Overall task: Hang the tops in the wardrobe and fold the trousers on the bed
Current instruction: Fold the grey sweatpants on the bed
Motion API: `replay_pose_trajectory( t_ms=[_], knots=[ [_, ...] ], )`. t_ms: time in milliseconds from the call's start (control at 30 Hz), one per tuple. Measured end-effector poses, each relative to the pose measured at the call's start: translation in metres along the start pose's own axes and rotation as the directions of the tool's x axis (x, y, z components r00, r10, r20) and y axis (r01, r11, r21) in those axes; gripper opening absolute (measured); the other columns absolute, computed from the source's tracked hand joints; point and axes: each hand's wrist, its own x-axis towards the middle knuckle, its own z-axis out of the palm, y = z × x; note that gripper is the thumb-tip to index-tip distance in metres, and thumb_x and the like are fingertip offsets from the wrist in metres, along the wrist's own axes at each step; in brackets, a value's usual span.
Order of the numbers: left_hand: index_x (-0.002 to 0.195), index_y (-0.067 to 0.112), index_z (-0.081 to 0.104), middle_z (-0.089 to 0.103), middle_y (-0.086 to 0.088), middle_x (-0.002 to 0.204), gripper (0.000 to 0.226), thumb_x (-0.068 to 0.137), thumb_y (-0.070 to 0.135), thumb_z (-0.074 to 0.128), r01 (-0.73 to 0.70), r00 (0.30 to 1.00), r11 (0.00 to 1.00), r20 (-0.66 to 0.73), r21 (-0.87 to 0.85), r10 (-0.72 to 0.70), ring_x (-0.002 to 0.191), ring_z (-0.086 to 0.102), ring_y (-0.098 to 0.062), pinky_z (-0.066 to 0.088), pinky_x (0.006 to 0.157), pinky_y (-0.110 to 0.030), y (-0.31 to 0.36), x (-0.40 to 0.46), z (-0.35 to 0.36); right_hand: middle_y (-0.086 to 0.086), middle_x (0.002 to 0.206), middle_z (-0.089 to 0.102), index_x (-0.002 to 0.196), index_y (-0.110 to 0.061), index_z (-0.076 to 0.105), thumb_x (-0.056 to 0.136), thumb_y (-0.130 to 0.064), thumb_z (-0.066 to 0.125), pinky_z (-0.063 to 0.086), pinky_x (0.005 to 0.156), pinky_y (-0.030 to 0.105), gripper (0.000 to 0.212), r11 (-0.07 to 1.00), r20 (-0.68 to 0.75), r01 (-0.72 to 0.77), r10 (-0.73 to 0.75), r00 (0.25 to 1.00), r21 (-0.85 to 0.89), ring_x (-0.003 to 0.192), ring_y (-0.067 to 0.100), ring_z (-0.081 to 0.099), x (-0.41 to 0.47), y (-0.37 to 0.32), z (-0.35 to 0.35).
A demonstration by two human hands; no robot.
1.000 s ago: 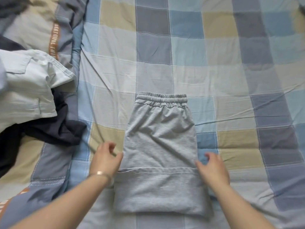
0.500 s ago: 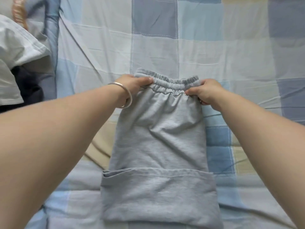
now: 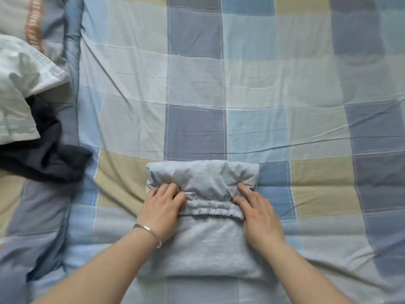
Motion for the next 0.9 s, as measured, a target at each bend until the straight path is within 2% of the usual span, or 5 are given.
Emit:
replay_pose_trajectory(
  t_ms=[200,400,567,767,900],
  knots=[
    [0.098,0.025,0.056,0.056,-0.002,0.108,0.034,0.070,0.045,0.054,0.164,0.973,0.966,-0.130,-0.201,-0.193,0.105,0.050,-0.022,0.037,0.094,-0.042,0.007,-0.035,-0.015,0.008,0.134,0.048,0.120,-0.017,0.054,0.068,-0.014,0.054,0.047,0.088,0.039,0.051,0.966,-0.150,-0.202,0.226,0.962,0.160,0.113,0.024,0.047,-0.025,-0.008,-0.014],
    [0.108,0.005,0.055,0.063,-0.008,0.092,0.038,0.081,0.025,0.072,0.816,0.377,-0.111,0.668,-0.568,-0.641,0.082,0.061,-0.026,0.046,0.074,-0.033,0.024,-0.097,-0.012,0.012,0.090,0.064,0.098,-0.010,0.059,0.081,-0.019,0.071,0.044,0.072,0.028,0.023,0.095,0.575,-0.887,0.729,0.371,0.452,0.077,0.022,0.058,-0.084,-0.022,-0.023],
    [0.065,0.004,0.060,0.055,-0.005,0.041,0.027,0.071,0.029,0.070,0.901,0.310,-0.127,0.821,-0.414,-0.479,0.029,0.048,-0.016,0.041,0.037,-0.020,0.033,-0.122,-0.037,0.014,0.042,0.055,0.065,0.006,0.056,0.073,-0.014,0.075,0.041,0.037,0.021,0.028,-0.164,0.856,-0.967,0.510,0.085,0.193,0.030,0.019,0.050,-0.112,-0.038,-0.053],
    [0.046,0.006,0.061,0.051,0.000,0.042,0.039,0.080,0.024,0.060,0.810,0.170,-0.558,0.983,-0.180,-0.070,0.026,0.042,-0.008,0.037,0.039,-0.010,0.010,-0.096,-0.112,0.009,0.047,0.058,0.049,-0.002,0.060,0.081,-0.022,0.060,0.042,0.041,0.019,0.038,-0.312,0.914,-0.927,0.400,0.073,0.210,0.033,0.017,0.054,-0.072,-0.031,-0.127],
    [0.071,0.012,0.069,0.065,0.004,0.053,0.029,0.088,0.031,0.052,0.560,0.337,-0.780,0.937,-0.278,-0.092,0.038,0.058,-0.005,0.049,0.043,-0.017,-0.009,-0.030,-0.125,0.000,0.047,0.061,0.065,-0.012,0.060,0.087,-0.033,0.050,0.047,0.039,0.018,0.032,-0.551,0.898,-0.728,0.387,0.211,0.408,0.034,0.010,0.057,0.000,-0.030,-0.149]
  ],
)
